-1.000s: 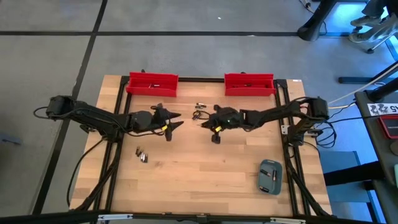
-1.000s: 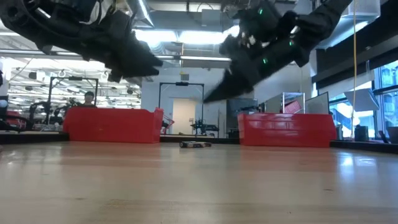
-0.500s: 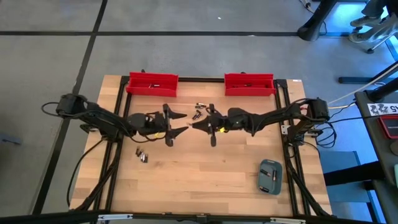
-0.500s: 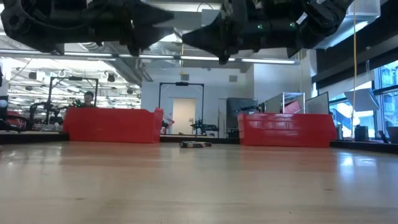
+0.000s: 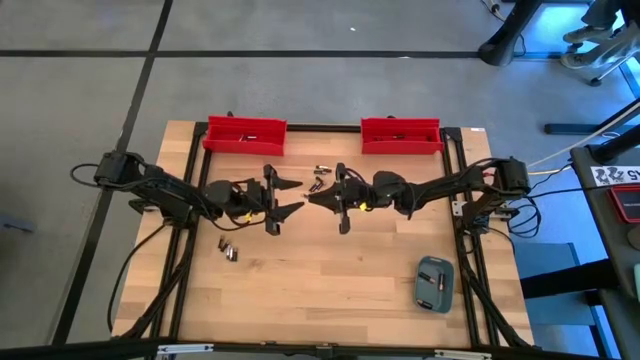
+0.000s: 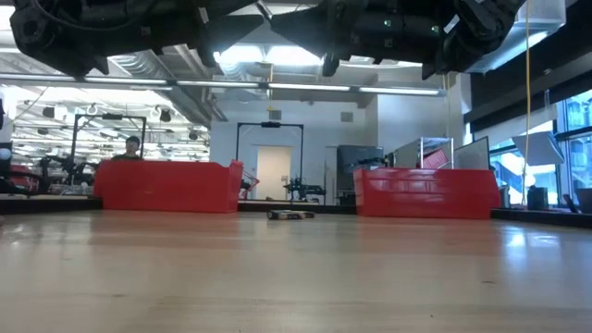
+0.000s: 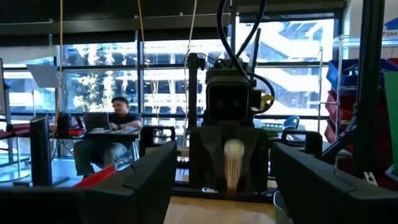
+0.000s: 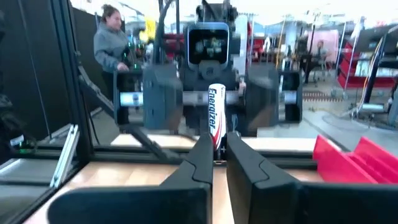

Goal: Sort batteries
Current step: Put the small silver battery into the left red bin, then put the small black battery into the right red bin

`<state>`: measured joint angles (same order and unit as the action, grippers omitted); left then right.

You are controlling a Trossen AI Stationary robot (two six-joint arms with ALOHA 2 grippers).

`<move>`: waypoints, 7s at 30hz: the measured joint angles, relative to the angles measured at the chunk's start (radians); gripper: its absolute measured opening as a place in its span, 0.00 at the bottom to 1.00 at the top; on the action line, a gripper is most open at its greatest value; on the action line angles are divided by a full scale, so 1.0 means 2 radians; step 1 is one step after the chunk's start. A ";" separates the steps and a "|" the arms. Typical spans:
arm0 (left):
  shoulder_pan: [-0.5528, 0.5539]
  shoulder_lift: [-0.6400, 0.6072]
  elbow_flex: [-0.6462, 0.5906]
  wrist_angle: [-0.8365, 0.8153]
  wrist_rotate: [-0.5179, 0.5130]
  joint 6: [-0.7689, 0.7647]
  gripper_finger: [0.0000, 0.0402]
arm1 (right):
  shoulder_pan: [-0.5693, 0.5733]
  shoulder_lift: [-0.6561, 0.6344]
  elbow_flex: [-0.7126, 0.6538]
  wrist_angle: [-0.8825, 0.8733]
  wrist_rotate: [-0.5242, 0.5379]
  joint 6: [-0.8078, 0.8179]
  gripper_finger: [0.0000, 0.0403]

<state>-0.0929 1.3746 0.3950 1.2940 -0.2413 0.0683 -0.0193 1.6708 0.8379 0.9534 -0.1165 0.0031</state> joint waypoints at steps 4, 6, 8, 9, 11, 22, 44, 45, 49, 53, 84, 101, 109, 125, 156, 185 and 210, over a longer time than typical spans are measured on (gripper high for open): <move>0.000 0.000 0.000 -0.002 0.010 -0.007 0.61 | 0.000 0.000 0.000 0.021 0.000 0.000 0.04; 0.000 0.000 0.003 -0.003 0.015 -0.009 0.61 | 0.000 0.000 0.000 0.023 0.000 0.000 0.04; 0.000 0.005 0.012 -0.001 0.015 -0.013 0.61 | 0.000 0.000 0.000 0.025 0.000 -0.003 0.04; 0.000 0.009 0.019 -0.002 0.015 -0.013 0.61 | 0.000 0.000 0.000 0.024 0.000 -0.003 0.04; 0.000 0.023 0.035 -0.001 0.016 -0.006 0.61 | 0.000 0.000 0.000 0.024 0.000 -0.003 0.04; -0.002 0.045 0.054 -0.002 0.020 -0.003 0.61 | 0.000 0.000 0.000 0.022 0.000 -0.004 0.04; -0.005 0.043 0.054 -0.014 0.030 -0.002 0.06 | 0.000 0.000 0.000 0.018 -0.014 -0.004 0.05; -0.006 0.043 0.054 -0.014 0.030 0.001 0.06 | 0.000 0.000 0.000 0.017 -0.015 -0.004 0.05; -0.012 0.043 0.053 -0.018 0.029 0.007 0.06 | 0.001 0.000 0.000 0.008 -0.017 -0.004 0.06; -0.013 0.043 0.053 -0.025 0.030 0.008 0.06 | 0.001 0.000 0.001 0.004 -0.017 -0.004 0.11; 0.017 -0.233 0.101 -0.676 -0.246 -0.152 0.06 | -0.067 -0.098 0.001 -0.242 0.149 -0.015 0.61; 0.511 -0.045 0.328 -0.997 0.055 -0.073 0.06 | -0.056 -0.067 0.001 -0.238 0.128 0.011 0.58; 0.587 0.101 0.375 -1.016 0.083 -0.045 0.06 | -0.056 -0.067 0.001 -0.237 0.127 0.010 0.58; 0.622 0.189 0.390 -1.048 0.109 -0.048 0.06 | -0.056 -0.067 0.001 -0.239 0.127 0.009 0.58; 0.625 0.088 0.389 -1.029 0.113 -0.019 0.43 | -0.056 -0.067 0.000 -0.240 0.127 0.009 0.58; -0.010 -0.335 0.102 -0.939 -0.188 -0.382 0.13 | 0.006 -0.059 0.000 -0.242 0.118 0.032 0.58; -0.220 -0.226 0.093 -1.071 0.007 -0.820 0.02 | 0.014 0.096 0.000 -0.093 0.114 0.021 0.58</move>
<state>-0.5329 0.9234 0.5808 -0.8485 -0.2275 -1.5720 0.0092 1.8635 0.8379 0.7666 0.1120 0.0448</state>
